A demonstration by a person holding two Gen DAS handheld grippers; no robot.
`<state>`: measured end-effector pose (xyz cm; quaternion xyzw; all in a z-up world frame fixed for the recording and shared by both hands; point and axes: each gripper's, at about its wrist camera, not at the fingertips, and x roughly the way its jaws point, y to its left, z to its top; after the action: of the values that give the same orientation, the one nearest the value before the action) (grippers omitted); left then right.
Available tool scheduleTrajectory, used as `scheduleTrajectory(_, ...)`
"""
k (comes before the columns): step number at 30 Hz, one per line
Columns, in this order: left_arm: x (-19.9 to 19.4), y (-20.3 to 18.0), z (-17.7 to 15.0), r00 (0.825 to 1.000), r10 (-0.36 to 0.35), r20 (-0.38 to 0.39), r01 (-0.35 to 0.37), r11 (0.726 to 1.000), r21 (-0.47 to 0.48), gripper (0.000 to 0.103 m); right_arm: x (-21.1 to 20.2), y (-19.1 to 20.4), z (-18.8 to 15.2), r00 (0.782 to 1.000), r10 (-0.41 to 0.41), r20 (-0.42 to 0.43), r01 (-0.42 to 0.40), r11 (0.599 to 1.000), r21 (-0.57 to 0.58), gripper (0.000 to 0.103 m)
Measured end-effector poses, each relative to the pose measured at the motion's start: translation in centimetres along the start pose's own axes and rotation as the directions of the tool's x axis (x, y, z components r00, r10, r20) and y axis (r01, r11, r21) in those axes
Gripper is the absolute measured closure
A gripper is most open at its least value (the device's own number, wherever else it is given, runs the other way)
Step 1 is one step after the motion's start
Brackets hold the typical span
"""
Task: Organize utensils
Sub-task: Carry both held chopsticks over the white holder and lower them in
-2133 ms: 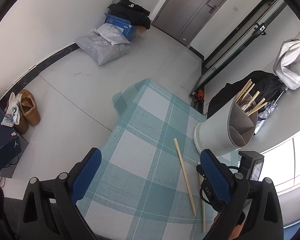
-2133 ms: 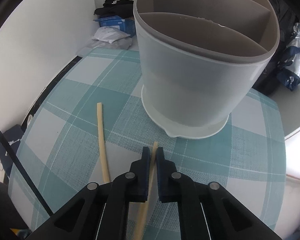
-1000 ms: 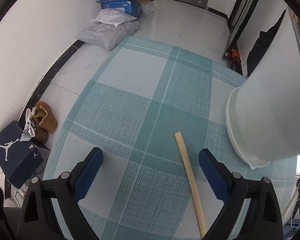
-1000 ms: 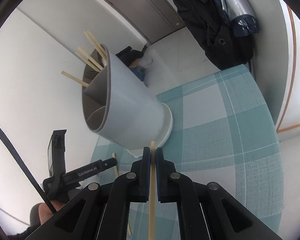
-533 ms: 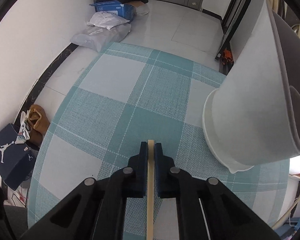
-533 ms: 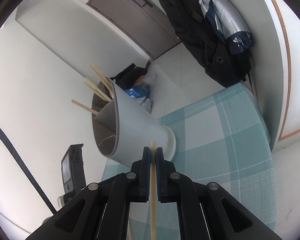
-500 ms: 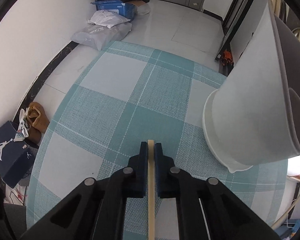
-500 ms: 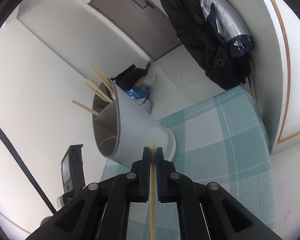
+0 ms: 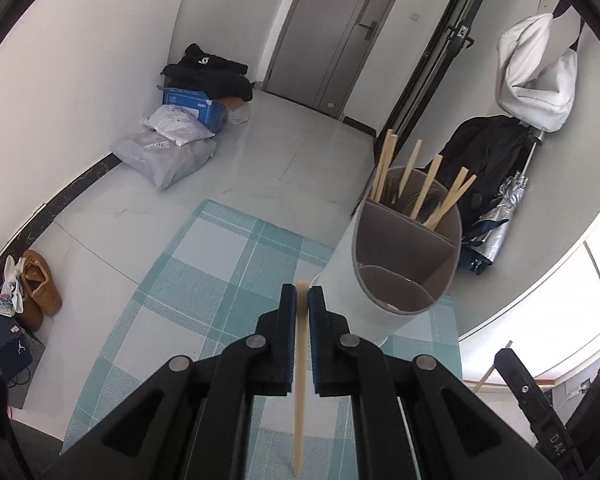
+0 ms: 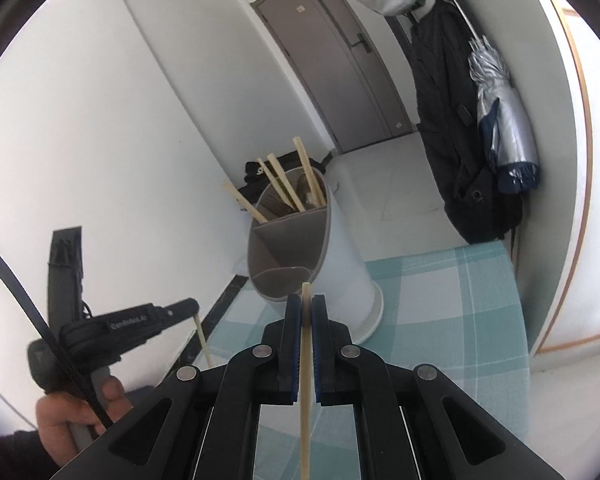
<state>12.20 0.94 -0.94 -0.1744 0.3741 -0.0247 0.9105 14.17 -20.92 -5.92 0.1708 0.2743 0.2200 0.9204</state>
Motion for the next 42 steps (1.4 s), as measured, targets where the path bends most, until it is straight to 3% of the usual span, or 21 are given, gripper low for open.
scheduleTrajectory(8,-1.7,-0.9,-1.3,1.000,-0.003,-0.014,0.005,0.993,0.116,0.100,-1.4,2.3,-0.5,0.998,-0.054,0.029,0.056,0.996,-0.070,0.099)
scheduleTrajectory(16,-4.4,-1.2,-1.3,0.998,-0.053,-0.017,0.055,0.988,0.145,0.100,-1.8,4.1,-0.4,0.996,-0.079,0.034,0.083,0.988,-0.129,0.099)
scheduleTrajectory(18,-4.6,-1.5,-0.7,0.996,-0.082,-0.035,0.086,0.986,0.144,0.101,-1.9,4.5,-0.1,0.996,-0.081,0.041,0.086,0.986,-0.145,0.099)
scheduleTrajectory(25,-6.8,-2.6,2.9,0.986,-0.166,0.024,0.161,0.978,0.136,0.101,-3.4,6.0,1.9,0.992,-0.068,0.102,0.087,0.978,-0.188,0.099)
scheduleTrajectory(29,-8.0,-4.0,5.9,0.969,-0.225,0.102,0.213,0.970,0.115,0.101,-3.9,6.6,4.3,0.991,-0.045,0.124,0.069,0.977,-0.200,0.099)
scheduleTrajectory(35,-7.6,-5.8,10.7,0.944,-0.245,0.219,0.229,0.969,0.097,0.100,-4.8,8.1,10.6,0.981,-0.009,0.196,0.059,0.965,-0.255,0.099)
scheduleTrajectory(40,-7.8,-7.3,13.1,0.904,-0.249,0.347,0.191,0.962,0.194,0.100,-4.2,8.9,15.5,0.970,0.015,0.244,0.067,0.943,-0.325,0.099)
scheduleTrajectory(42,-7.3,-7.6,14.0,0.893,-0.263,0.364,0.195,0.957,0.213,0.100,-3.6,8.9,17.2,0.966,0.022,0.259,0.069,0.938,-0.339,0.099)
